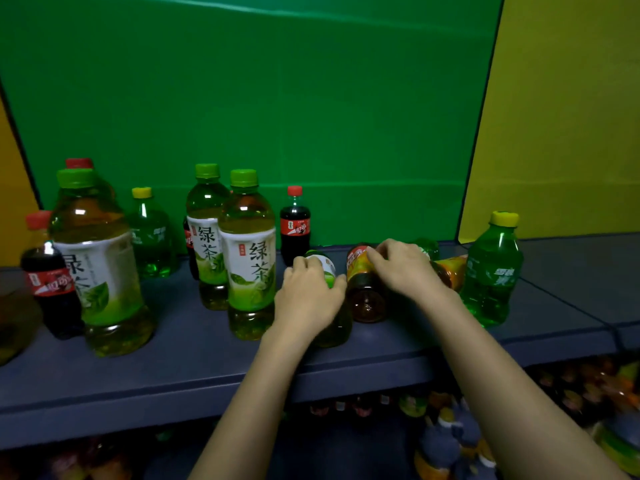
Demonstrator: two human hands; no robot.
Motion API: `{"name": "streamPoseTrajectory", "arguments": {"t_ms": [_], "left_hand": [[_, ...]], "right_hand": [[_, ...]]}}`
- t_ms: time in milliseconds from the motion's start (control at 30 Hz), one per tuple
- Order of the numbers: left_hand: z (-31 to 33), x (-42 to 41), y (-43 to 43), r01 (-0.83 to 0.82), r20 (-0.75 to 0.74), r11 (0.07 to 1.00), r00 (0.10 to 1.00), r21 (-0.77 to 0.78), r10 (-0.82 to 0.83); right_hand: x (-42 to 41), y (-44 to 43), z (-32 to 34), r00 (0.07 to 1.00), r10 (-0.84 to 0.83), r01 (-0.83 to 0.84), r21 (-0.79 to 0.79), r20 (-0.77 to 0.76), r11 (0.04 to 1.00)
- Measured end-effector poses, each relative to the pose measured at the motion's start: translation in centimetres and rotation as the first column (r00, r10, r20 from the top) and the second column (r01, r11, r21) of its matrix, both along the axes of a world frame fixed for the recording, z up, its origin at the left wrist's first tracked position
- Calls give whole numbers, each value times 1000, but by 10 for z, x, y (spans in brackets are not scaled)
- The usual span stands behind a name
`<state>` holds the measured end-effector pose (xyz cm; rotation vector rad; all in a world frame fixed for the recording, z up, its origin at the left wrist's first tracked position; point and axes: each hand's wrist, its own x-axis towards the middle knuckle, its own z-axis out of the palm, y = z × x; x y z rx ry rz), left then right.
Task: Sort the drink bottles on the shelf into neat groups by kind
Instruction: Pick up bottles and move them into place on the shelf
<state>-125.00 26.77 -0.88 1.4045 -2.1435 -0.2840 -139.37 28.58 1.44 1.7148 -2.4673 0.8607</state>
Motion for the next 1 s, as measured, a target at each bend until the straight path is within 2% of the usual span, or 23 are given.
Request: {"name": "streamPoseTrajectory", "arguments": {"t_ms": [67, 200, 333, 467, 733, 867, 1000], "left_hand": [[6, -7, -7, -62, 68, 985, 996, 160, 52], [12, -17, -19, -148, 50, 912, 989, 382, 139], [14, -20, -27, -167, 40, 871, 985, 462, 168], [10, -21, -36, -173, 31, 857, 983, 485, 181], [3, -20, -36, -196, -67, 893, 968, 405, 243], [-1, -20, -26, -231, -121, 924, 953, 305, 278], [-12, -22, -20, -211, -296, 970, 925, 122, 238]], "right_hand": [[-4, -10, 0, 999, 14, -9, 107, -37, 994], [-8, -23, 5, 992, 56, -29, 231, -111, 972], [-10, -34, 8, 979, 125, -62, 346, -163, 936], [-11, -43, 3, 991, 120, -85, 439, -53, 895], [-18, -32, -10, 971, 137, -187, 264, 196, 946], [-20, -17, -19, 965, 153, -181, 120, 211, 976], [-19, 1, -33, 963, 172, -151, -115, 208, 982]]}}
